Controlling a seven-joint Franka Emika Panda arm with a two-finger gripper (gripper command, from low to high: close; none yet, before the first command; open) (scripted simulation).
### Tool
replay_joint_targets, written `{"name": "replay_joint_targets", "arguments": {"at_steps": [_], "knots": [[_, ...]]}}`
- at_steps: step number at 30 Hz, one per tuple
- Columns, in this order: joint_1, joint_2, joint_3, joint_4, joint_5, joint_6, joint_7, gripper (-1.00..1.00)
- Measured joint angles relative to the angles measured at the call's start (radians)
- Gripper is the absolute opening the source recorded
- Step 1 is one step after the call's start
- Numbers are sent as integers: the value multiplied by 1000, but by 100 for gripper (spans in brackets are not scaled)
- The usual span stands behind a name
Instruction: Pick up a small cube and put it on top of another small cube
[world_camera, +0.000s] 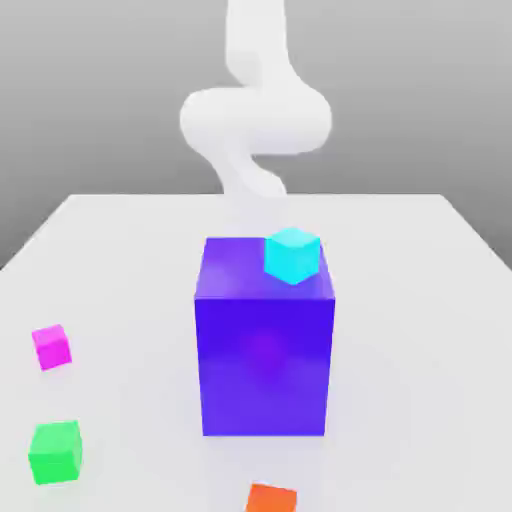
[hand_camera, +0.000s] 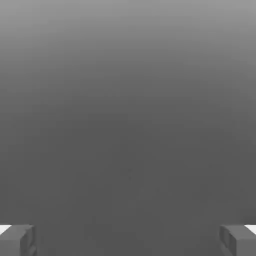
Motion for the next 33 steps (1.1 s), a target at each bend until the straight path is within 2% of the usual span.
{"name": "replay_joint_targets", "arguments": {"at_steps": [13,25,33], "knots": [[-352,322,-9,-160,-19,192,584,0],[-603,615,-91,-305,-37,368,1117,0],[-750,813,-160,-400,37,487,1405,0]]}}
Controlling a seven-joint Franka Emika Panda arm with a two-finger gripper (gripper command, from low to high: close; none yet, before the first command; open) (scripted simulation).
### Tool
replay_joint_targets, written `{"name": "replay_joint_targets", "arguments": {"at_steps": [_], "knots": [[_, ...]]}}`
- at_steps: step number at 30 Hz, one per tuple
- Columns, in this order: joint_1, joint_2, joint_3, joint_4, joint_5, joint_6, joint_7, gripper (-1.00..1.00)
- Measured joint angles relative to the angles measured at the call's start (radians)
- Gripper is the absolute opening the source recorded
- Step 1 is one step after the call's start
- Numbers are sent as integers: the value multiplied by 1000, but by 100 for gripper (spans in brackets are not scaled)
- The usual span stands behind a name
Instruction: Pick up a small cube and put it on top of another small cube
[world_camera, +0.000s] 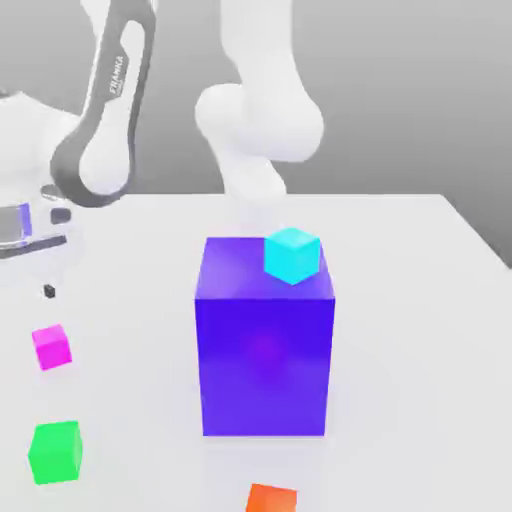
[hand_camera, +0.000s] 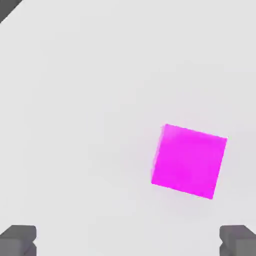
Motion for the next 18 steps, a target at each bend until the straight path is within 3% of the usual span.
{"name": "replay_joint_targets", "arguments": {"at_steps": [6,7,13,18], "knots": [[-65,208,78,27,103,161,-39,0],[-78,239,93,33,111,186,-45,-100],[-85,255,100,36,115,201,-48,-100],[-49,124,51,9,60,96,-5,-100]]}}
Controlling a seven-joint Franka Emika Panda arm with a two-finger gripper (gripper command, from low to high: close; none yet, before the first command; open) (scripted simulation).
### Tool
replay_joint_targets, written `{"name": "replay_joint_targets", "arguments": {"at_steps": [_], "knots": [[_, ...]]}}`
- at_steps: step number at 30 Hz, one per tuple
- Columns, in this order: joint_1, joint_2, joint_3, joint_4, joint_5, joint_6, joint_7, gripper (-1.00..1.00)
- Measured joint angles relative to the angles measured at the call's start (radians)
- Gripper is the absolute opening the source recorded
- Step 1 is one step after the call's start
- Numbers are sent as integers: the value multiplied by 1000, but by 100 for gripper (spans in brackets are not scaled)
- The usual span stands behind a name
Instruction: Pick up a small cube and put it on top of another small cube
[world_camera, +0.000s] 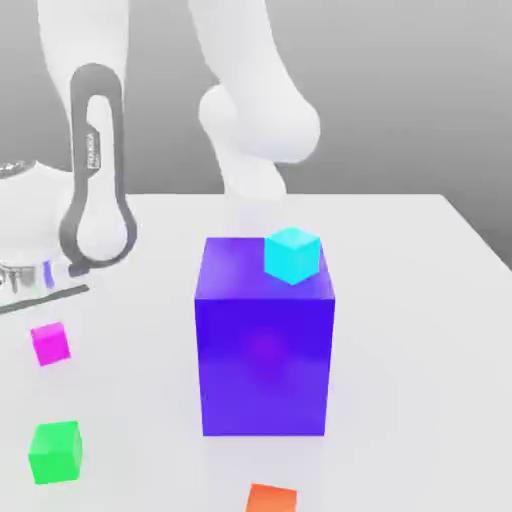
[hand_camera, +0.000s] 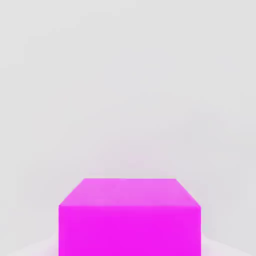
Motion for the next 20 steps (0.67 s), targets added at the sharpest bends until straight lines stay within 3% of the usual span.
{"name": "replay_joint_targets", "arguments": {"at_steps": [3,11,16,17,20], "knots": [[26,-84,-10,1,-51,-85,59,-100],[255,-49,137,261,-107,-309,400,-100],[293,100,151,307,-129,-205,459,-100],[295,119,149,309,-131,-188,462,100],[295,119,149,309,-131,-188,462,100]]}}
